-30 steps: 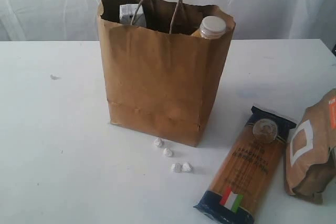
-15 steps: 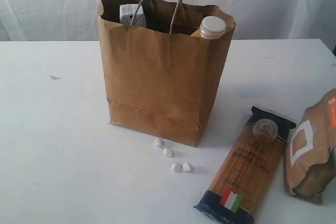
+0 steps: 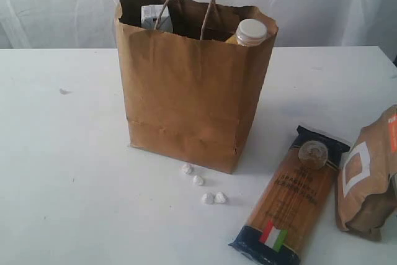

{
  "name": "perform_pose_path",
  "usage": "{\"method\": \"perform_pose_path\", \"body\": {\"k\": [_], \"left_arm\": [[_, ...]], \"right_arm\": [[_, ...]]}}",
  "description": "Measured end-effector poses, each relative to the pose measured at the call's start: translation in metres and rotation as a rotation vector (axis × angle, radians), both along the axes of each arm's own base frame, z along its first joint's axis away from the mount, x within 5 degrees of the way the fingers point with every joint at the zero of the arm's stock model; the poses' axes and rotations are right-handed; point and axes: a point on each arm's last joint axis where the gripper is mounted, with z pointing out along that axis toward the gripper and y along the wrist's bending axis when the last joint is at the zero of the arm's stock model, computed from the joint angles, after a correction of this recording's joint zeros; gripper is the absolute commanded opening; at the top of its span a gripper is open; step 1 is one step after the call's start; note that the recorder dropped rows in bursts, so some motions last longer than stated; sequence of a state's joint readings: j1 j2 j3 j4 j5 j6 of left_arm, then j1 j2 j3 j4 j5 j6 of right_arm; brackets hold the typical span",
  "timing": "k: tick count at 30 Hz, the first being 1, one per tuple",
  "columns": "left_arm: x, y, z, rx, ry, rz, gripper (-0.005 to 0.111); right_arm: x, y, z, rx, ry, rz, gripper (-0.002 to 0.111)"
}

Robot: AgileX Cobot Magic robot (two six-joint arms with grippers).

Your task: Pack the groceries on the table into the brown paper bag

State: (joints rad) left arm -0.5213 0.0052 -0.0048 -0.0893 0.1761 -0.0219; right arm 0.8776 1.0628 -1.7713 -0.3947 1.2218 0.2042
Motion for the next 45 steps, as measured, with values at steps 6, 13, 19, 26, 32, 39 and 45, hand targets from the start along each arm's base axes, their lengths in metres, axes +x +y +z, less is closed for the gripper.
{"method": "perform_pose_path", "body": {"k": [6,13,19,26,32,39,45], "left_arm": [[0.000,0.000,0.000,0.000,0.000,0.000,0.000],[0.000,0.000,0.000,0.000,0.000,0.000,0.000],[0.000,0.000,0.000,0.000,0.000,0.000,0.000],[0.000,0.000,0.000,0.000,0.000,0.000,0.000],[0.000,0.000,0.000,0.000,0.000,0.000,0.000],[0.000,0.000,0.000,0.000,0.000,0.000,0.000],[0.000,0.000,0.000,0.000,0.000,0.000,0.000]], "right_arm": [[-0.027,-0.031,-0.044,0.010,0.053,-0.010,0.031],[-0.041,-0.042,-0.108,-0.034,0.160,0.011,0.031],[-0.050,-0.039,-0.141,0.060,0.174,0.095,0.031],[-0.052,-0.029,-0.169,0.137,0.227,0.140,0.031],[-0.047,-0.018,-0.201,0.147,0.303,0.142,0.031],[-0.043,-0.010,-0.235,0.194,0.385,0.115,0.031],[-0.042,-0.007,-0.255,0.201,0.419,0.118,0.031]]}}
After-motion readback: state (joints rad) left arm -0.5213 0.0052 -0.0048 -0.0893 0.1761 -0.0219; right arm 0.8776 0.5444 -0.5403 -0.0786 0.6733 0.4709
